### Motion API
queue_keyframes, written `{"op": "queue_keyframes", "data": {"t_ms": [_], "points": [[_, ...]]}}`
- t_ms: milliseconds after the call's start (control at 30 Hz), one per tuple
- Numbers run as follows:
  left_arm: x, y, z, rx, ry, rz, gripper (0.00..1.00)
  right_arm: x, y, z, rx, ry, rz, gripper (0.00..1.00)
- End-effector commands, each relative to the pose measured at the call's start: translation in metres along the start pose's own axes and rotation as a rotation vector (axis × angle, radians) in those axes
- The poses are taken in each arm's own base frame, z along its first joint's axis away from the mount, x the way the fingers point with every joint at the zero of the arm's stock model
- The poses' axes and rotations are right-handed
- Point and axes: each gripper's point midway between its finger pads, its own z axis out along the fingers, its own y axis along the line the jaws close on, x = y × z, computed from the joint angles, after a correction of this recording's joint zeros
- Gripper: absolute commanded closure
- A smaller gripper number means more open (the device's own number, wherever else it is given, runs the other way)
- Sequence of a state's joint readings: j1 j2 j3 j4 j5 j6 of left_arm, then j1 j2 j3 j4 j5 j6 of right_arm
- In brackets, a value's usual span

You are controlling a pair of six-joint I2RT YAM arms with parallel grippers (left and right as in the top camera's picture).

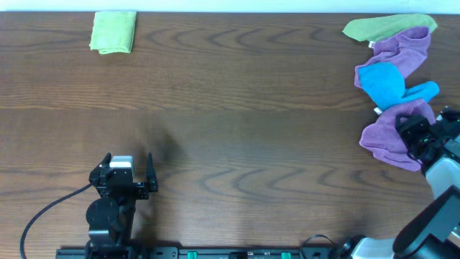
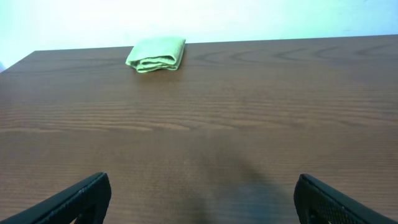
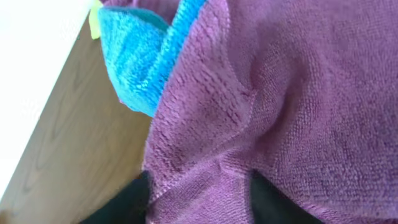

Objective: Fold the cloth
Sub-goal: 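Reach the right gripper to the pink-purple cloth in the right pile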

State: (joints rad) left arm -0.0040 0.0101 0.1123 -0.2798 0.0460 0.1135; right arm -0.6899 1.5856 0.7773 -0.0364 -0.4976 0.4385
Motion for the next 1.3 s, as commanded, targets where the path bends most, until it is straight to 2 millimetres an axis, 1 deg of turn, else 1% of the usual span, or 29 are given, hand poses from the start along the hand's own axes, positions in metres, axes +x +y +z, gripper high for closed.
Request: {"op": "queue_keyframes", "data": {"t_ms": [0, 33, 133, 333, 600, 733, 800, 933, 1100, 1167, 1267], "points": [[0.012, 0.0, 0.003, 0.001, 0.026, 0.021, 0.05, -0.008, -0.008, 0.0, 0.017, -0.015, -0.014, 0.37], [0.012, -0.001, 0.003, 0.001, 0.026, 0.021, 0.05, -0.009, -0.01, 0.0, 0.023, -0.018, -0.011, 0.34], [0.012, -0.001, 0.003, 0.001, 0.026, 0.021, 0.05, -0.014, -0.016, 0.0, 0.026, -0.035, -0.003, 0.34], [0.012, -0.001, 0.003, 0.001, 0.026, 0.021, 0.05, -0.024, -0.014, 0.0, 0.01, -0.059, 0.002, 0.35], [0.012, -0.001, 0.003, 0.001, 0.026, 0.021, 0.05, -0.032, -0.006, 0.018, -0.061, -0.008, 0.026, 0.36], [0.012, -0.001, 0.003, 0.001, 0.026, 0.021, 0.05, -0.033, -0.01, 0.025, -0.062, 0.007, 0.052, 0.37], [0.012, 0.0, 0.003, 0.001, 0.026, 0.021, 0.05, -0.031, -0.011, 0.028, -0.062, 0.014, 0.055, 0.39], [0.012, -0.001, 0.003, 0.001, 0.026, 0.021, 0.05, -0.03, -0.011, 0.029, -0.065, 0.019, 0.057, 0.51], [0.012, -0.001, 0.003, 0.001, 0.026, 0.021, 0.05, -0.03, -0.01, 0.029, -0.072, 0.021, 0.057, 0.73], [0.012, -0.001, 0.003, 0.001, 0.026, 0.021, 0.05, -0.03, -0.01, 0.029, -0.072, 0.021, 0.056, 0.8], [0.012, 0.0, 0.003, 0.001, 0.026, 0.021, 0.05, -0.03, -0.01, 0.029, -0.072, 0.021, 0.056, 0.88]]}}
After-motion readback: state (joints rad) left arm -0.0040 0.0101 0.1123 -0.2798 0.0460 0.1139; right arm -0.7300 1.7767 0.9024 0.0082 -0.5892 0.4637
